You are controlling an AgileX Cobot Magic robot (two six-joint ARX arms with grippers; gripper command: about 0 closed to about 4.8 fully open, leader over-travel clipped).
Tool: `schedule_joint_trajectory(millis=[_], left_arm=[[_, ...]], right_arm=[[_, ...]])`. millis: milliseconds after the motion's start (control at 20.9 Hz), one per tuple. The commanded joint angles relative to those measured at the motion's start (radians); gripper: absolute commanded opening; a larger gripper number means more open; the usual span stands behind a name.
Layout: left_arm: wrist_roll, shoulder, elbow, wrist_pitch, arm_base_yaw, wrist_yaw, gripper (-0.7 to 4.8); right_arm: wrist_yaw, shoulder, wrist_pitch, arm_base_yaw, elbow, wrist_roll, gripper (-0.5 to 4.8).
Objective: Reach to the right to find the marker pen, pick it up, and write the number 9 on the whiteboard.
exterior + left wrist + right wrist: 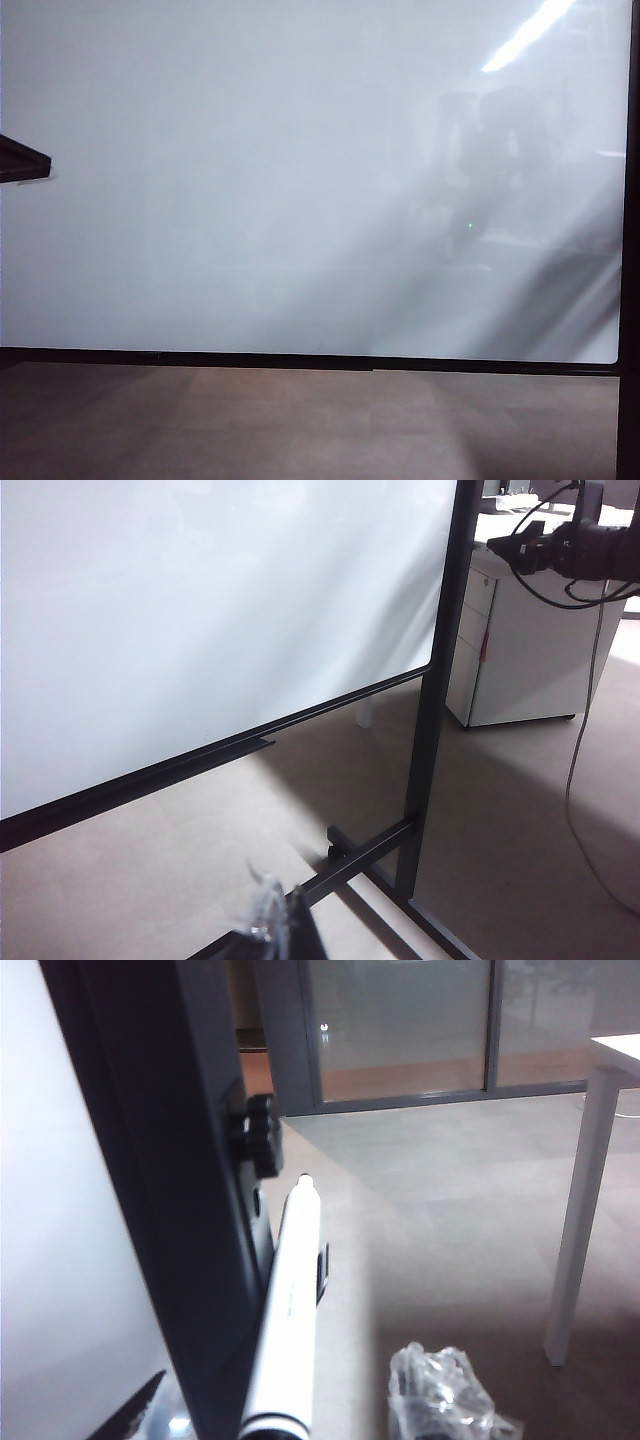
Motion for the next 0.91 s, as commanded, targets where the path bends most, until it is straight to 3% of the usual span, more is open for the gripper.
schedule_joint_trajectory(millis=[48, 527, 623, 911], left_arm=[[0.000, 0.001, 0.001, 0.019, -0.001, -0.001, -0.05], [0.000, 0.001, 0.001, 0.018, -0.001, -0.001, -0.05], [0.000, 0.001, 0.001, 0.018, -0.001, -0.001, -0.05], [0.000, 0.001, 0.001, 0.018, -0.001, -0.001, -0.05]], right_arm=[[-0.006, 0.017, -0.010, 0.000, 0.035, 0.003, 2.74], [-0.021, 0.075, -0.060, 0.000, 0.113, 0.003, 2.54], [-0.035, 0.085, -0.060, 0.007, 0.120, 0.003, 2.07], [-0.035, 0.087, -0.043, 0.013, 0.133, 0.004, 2.07]])
